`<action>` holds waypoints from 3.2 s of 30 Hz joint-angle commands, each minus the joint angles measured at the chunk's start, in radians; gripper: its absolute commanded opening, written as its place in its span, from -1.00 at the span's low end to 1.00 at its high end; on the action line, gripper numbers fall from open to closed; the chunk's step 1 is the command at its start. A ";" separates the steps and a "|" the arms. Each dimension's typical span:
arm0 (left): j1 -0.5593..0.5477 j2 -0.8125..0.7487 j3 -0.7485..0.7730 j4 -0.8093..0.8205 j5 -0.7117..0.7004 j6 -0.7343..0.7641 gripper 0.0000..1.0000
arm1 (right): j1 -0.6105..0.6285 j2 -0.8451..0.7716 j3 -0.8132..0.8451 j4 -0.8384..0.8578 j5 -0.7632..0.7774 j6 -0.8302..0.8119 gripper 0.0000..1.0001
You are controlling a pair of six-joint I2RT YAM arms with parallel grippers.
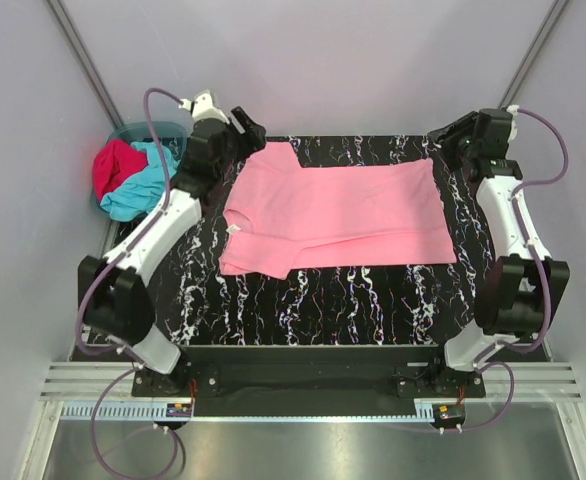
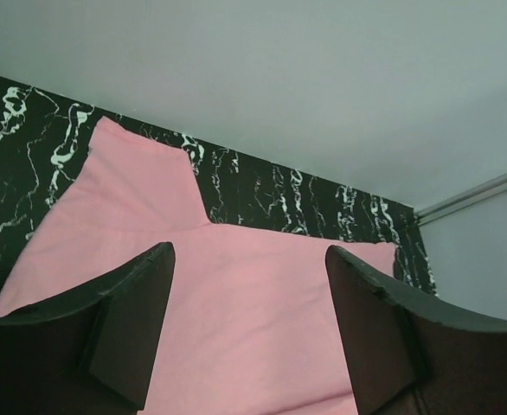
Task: Fold and stack the t-shirts
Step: Fold the tshirt
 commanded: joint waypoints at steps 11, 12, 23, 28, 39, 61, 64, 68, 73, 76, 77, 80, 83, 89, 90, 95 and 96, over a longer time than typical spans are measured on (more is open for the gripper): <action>0.301 0.555 0.429 -0.069 0.566 0.072 0.50 | -0.062 0.421 0.313 -0.019 0.014 -0.248 0.19; 0.306 0.611 0.459 -0.076 0.595 0.077 0.49 | -0.075 0.440 0.336 -0.002 0.002 -0.248 0.18; 0.372 0.917 0.751 -0.103 0.767 0.076 0.43 | -0.175 0.647 0.358 0.139 -0.121 -0.219 0.17; 0.381 0.963 0.780 -0.096 0.783 0.046 0.41 | -0.181 0.696 0.372 0.159 -0.159 -0.218 0.18; 0.380 0.987 0.762 -0.084 0.830 0.049 0.40 | -0.180 0.768 0.375 0.299 -0.315 -0.173 0.17; 0.381 1.109 0.877 -0.067 0.922 0.011 0.38 | -0.211 0.922 0.488 0.331 -0.389 -0.141 0.18; 0.381 1.125 0.900 -0.063 0.924 0.005 0.38 | -0.211 0.931 0.499 0.343 -0.401 -0.127 0.19; 0.381 1.116 0.911 -0.076 0.913 0.032 0.37 | -0.211 0.936 0.504 0.351 -0.409 -0.127 0.19; 0.413 1.066 0.891 -0.086 0.876 0.117 0.37 | -0.212 0.937 0.490 0.368 -0.414 -0.123 0.18; 0.413 1.075 0.926 -0.104 0.869 0.151 0.38 | -0.212 0.931 0.467 0.392 -0.418 -0.112 0.18; 0.415 1.083 0.938 -0.107 0.872 0.155 0.38 | -0.212 0.931 0.464 0.394 -0.420 -0.110 0.18; 0.413 1.095 0.952 -0.087 0.875 0.174 0.41 | -0.215 0.929 0.461 0.401 -0.423 -0.106 0.18; 0.410 1.112 0.964 -0.048 0.876 0.165 0.42 | -0.218 0.934 0.465 0.412 -0.431 -0.103 0.18; 0.392 1.158 1.012 0.020 0.870 0.094 0.43 | -0.223 0.949 0.475 0.423 -0.434 -0.089 0.17; 0.389 1.168 1.022 0.020 0.872 0.073 0.43 | -0.224 0.949 0.475 0.426 -0.434 -0.086 0.17; 0.386 1.198 1.018 0.075 0.853 -0.030 0.43 | -0.226 0.946 0.461 0.450 -0.434 -0.067 0.17; 0.366 1.207 1.019 0.080 0.847 -0.059 0.43 | -0.226 0.946 0.459 0.451 -0.435 -0.066 0.17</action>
